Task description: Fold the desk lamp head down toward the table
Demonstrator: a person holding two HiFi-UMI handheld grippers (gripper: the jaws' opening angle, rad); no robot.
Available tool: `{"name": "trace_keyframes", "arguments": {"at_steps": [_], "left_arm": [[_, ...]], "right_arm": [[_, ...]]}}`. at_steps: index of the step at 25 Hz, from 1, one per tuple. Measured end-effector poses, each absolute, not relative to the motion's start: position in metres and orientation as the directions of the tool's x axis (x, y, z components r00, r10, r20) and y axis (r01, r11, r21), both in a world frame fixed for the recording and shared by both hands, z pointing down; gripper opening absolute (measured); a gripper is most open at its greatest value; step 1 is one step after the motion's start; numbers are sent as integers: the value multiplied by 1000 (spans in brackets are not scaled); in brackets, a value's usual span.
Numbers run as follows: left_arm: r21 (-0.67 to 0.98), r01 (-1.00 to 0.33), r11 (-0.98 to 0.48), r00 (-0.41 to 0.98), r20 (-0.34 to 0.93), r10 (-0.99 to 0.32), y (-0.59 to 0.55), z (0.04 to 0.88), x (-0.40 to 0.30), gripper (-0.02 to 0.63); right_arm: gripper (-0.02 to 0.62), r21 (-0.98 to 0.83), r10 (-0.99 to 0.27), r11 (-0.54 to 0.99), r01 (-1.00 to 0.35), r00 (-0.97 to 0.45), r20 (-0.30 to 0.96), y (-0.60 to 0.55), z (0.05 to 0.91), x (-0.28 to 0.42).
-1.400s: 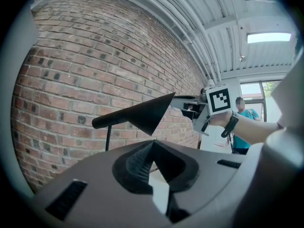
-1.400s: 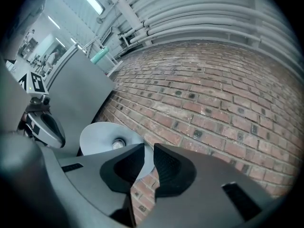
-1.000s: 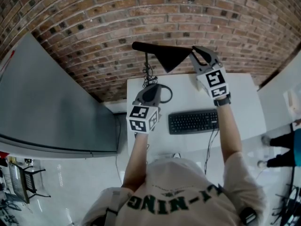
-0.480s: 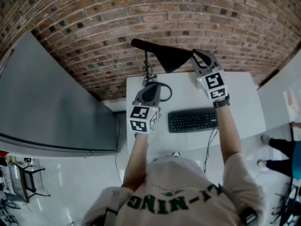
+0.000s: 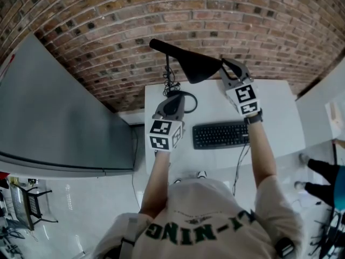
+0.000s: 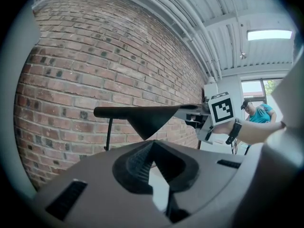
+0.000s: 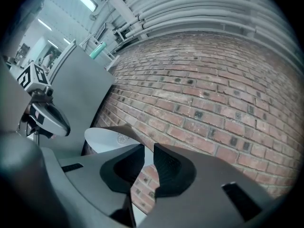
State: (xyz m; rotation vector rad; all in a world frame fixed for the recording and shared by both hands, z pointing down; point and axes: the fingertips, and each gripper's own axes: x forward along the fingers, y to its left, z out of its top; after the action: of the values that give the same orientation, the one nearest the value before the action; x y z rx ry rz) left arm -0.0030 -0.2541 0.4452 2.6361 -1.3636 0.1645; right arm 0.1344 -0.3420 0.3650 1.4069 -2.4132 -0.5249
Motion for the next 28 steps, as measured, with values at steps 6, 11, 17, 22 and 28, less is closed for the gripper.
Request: {"name": "trace_keyframes", "arguments": {"at_steps": [6,11,17,22,28], "left_arm": [[128,-811,-571,585,182,-790,-253,451,-1,0],[152,-807,-571,590,175,-788,-254,453,-1,0],[148,-811,-567,585,184,-789,-255,459,0,0],[145,-814,-563,581,193,-791,-255,463,0,0],[147,-820,-553,572,208,-793,-257,469,-3,0]], "right_arm": [[58,451,-875,470,-759,-468,124,-338,383,135],[58,433,-880,459,-776,-463,103,-342,398,137],[60,440,-876,475,-763,-460,147,-341,422,137],[59,433,-873,485,-760,-455,179,-340,441,137],[60,417,-868,496,-762,-456,198,-341,457,135]]}}
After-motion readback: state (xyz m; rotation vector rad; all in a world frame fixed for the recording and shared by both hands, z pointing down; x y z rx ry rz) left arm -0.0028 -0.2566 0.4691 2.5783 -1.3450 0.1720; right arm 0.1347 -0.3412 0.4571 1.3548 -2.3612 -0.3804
